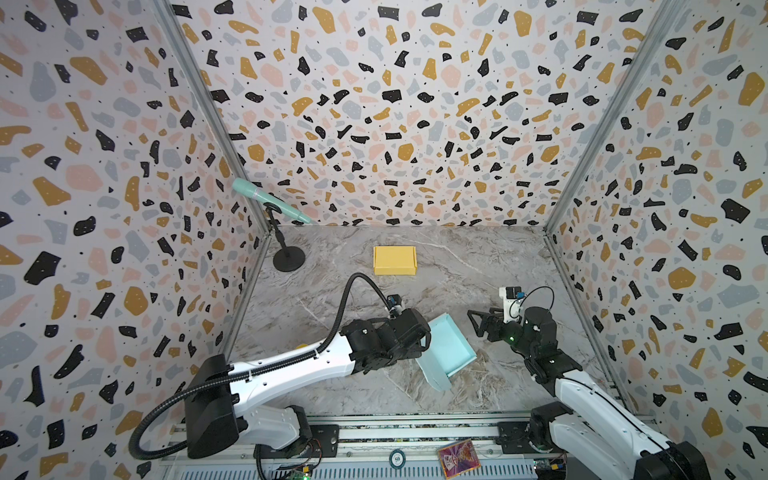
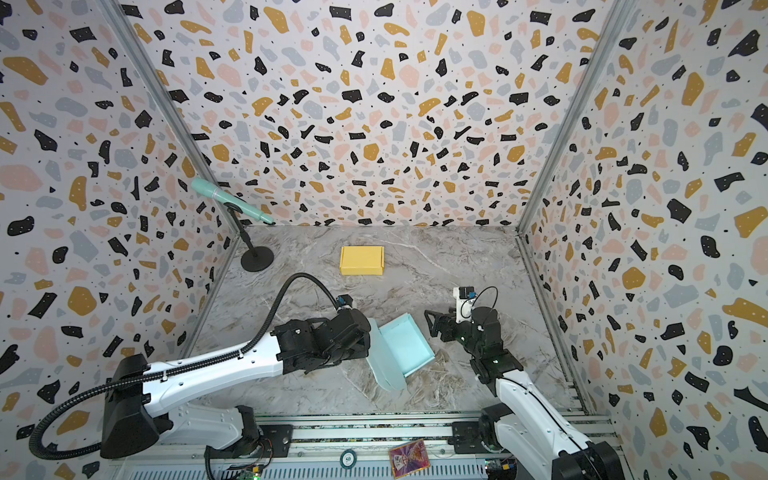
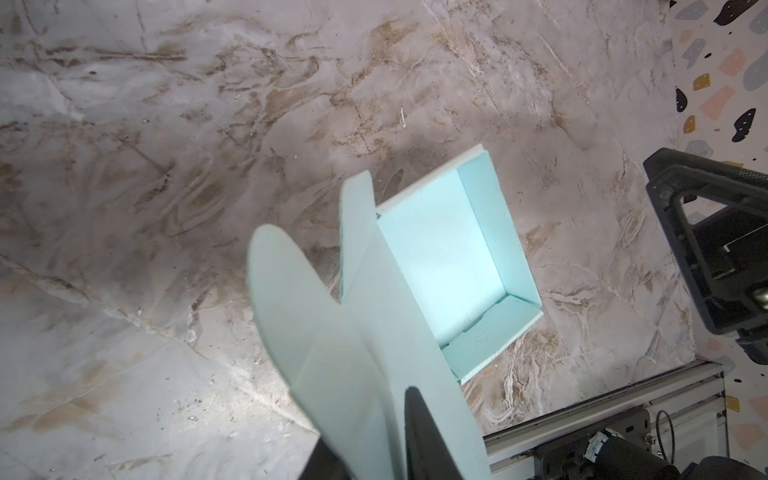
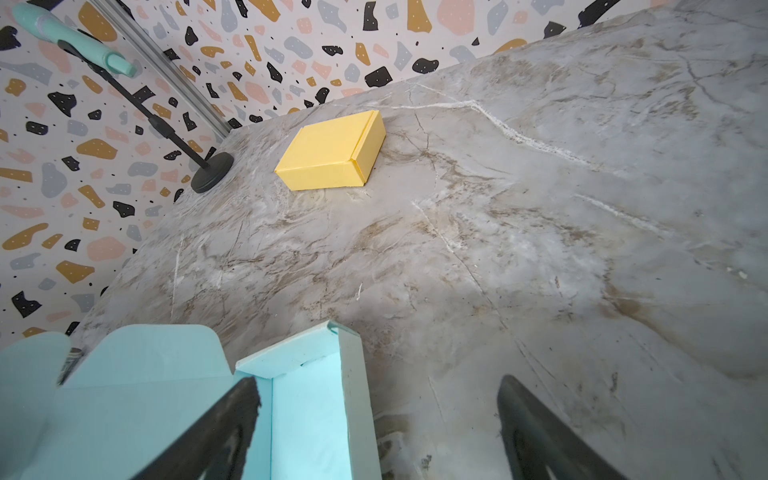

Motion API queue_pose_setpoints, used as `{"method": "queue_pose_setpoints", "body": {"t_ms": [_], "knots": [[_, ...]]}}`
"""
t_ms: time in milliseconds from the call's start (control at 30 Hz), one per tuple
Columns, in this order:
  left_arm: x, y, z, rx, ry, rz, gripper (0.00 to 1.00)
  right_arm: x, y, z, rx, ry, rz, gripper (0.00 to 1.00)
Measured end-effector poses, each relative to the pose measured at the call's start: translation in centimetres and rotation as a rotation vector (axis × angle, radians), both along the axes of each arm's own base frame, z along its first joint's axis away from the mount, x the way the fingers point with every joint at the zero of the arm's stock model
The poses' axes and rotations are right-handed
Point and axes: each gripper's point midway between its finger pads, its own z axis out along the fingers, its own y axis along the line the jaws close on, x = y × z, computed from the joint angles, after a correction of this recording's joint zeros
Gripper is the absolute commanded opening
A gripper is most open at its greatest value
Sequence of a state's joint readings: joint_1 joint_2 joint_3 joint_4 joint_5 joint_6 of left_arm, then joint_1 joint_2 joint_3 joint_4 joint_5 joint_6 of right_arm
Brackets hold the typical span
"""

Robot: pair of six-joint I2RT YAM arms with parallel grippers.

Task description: Fold the paper box

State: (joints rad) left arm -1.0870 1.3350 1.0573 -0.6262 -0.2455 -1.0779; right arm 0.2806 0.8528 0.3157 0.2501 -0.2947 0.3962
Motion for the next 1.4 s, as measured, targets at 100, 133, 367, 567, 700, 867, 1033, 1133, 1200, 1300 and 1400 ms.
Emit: {"method": "queue_pose_setpoints", "body": {"t_ms": [100,133,367,567,700,867,1033,1133,1200,1300,1400], "knots": [[0.3,0.1,-0.1,0.009,-0.002,0.000,0.15,-0.2,-0.1,-0.3,-0.005,0.002,-0.003,0.91],[0.4,0.1,-0.2,0.014,-0.002,-0.001,0.14,-0.2,-0.2,-0.3,-0.006,0.001,-0.004,0.91],[1.5,-0.2,-0.1,0.034,-0.012,-0.009,0.06,-0.2,-0.4,-0.2,-0.016,-0.012,-0.012,0.91],[2.9,-0.5,1.2,0.050,-0.033,-0.049,0.00,-0.3,-0.4,0.6,-0.016,-0.045,-0.009,0.91],[4.2,-1.2,3.0,0.105,-0.059,-0.116,0.00,-0.6,-0.5,2.2,-0.003,-0.104,-0.007,0.91],[5.3,-2.7,4.4,0.212,-0.089,-0.261,0.00,-1.4,-0.3,4.7,0.030,-0.222,0.016,0.91],[5.2,-3.1,4.3,0.329,-0.087,-0.422,0.00,-2.2,0.3,5.4,0.059,-0.294,0.064,0.92],[5.0,-3.0,4.1,0.381,-0.084,-0.496,0.00,-2.3,0.9,5.6,0.072,-0.321,0.098,0.92],[5.0,-2.9,3.8,0.408,-0.085,-0.536,0.00,-2.3,1.2,5.9,0.074,-0.341,0.122,0.92],[4.8,-2.8,3.4,0.438,-0.083,-0.590,0.00,-2.2,1.8,5.8,0.060,-0.356,0.158,0.92],[4.6,-2.8,3.3,0.454,-0.089,-0.636,0.00,-2.1,2.4,5.8,0.038,-0.363,0.193,0.92]]}}
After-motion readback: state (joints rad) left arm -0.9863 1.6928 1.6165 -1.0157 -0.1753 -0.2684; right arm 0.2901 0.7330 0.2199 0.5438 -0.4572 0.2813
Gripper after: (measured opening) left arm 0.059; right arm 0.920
